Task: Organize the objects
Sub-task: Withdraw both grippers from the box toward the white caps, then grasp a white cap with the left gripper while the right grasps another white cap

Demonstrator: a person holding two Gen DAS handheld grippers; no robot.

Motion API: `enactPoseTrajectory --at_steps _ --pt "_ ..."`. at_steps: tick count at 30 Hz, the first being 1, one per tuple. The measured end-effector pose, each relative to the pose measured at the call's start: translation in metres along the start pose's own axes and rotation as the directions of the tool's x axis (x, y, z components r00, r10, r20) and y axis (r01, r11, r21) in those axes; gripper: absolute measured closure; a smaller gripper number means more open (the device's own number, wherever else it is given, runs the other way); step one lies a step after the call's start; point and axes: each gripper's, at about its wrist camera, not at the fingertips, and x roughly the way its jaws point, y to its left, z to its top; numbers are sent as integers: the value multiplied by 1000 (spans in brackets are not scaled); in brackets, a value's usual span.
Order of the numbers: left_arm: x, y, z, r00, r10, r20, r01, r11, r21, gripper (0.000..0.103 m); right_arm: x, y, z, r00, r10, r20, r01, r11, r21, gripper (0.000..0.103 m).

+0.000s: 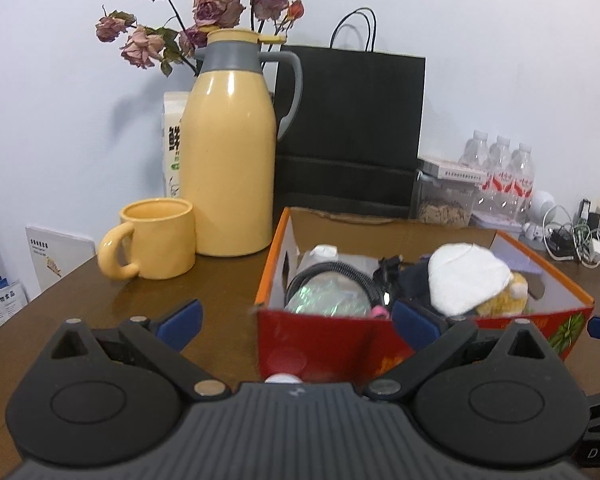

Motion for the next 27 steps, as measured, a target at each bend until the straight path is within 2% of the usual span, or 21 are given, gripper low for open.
enactPoseTrajectory --at_steps 6,9,15,17,19,27 --pt "-4 7 -10 998 -3 -60 4 1000 25 0 -4 14 -7 998 46 -34 -47 999 -24 0" --pt "-4 11 -14 995 0 -97 3 1000 30 0 -6 22 -8 996 79 -52 -81 996 -34 5" --pt "-4 15 -16 993 3 -121 0 1000 23 0 1 29 -7 985 139 -103 -141 990 -9 28" --pt "-3 15 -16 992 1 -127 2 1000 25 0 6 30 -7 981 153 -123 -153 988 8 43" --pt "-3 15 -16 992 1 -130 2 1000 24 0 11 32 -6 976 164 -141 -162 986 23 52" --pt "-1 16 -16 991 -1 -137 4 1000 18 0 25 38 -4 966 186 -182 -181 982 46 79"
